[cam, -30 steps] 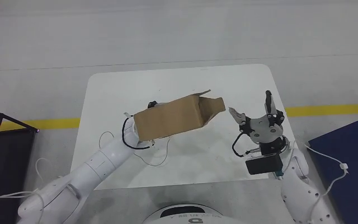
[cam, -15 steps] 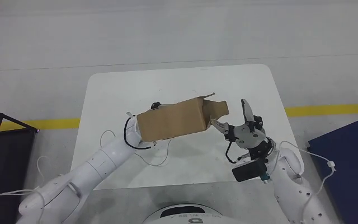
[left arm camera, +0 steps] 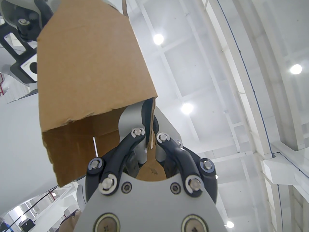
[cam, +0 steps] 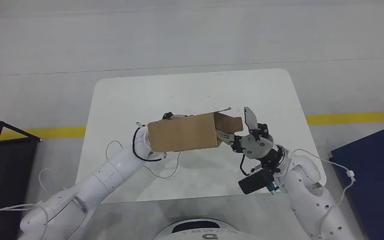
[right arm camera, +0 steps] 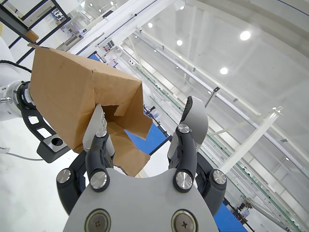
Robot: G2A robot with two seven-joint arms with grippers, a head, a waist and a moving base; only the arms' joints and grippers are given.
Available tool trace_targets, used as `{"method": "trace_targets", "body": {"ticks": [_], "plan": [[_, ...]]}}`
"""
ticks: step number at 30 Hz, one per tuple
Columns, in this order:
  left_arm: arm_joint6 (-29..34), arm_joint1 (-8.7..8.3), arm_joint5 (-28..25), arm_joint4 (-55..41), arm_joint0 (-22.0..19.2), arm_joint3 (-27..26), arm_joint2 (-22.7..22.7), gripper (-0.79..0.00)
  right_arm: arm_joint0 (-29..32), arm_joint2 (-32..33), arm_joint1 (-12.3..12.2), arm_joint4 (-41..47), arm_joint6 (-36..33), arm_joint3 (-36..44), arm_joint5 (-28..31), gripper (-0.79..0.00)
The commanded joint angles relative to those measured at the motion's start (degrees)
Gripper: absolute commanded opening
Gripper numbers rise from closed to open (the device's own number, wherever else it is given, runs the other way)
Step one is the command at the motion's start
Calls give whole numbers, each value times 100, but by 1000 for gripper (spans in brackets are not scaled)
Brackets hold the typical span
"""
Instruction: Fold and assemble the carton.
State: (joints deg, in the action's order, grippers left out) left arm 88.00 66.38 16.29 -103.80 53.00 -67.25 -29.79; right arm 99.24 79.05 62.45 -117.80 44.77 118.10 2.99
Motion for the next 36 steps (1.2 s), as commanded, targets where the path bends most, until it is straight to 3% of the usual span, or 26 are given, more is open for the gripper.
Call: {"method": "trace_targets", "body": {"ticks": [1, 19, 28, 36], "plan": [[0, -3, 0, 54, 17, -6, -15, -785, 36, 48, -4, 5, -19, 29, -46, -169], [0, -33, 0, 360, 225, -108, -290, -785, 439, 984, -76, 86, -371, 869, -25, -215], [0, -32, 0, 616, 305, -71, -331, -785, -342, 729, -80, -104, -1433, 873, 844, -246], [0, -74, 0, 635, 400, -108, -464, -785, -797, 398, -104, -549, -2041, 808, 1689, -215]]}}
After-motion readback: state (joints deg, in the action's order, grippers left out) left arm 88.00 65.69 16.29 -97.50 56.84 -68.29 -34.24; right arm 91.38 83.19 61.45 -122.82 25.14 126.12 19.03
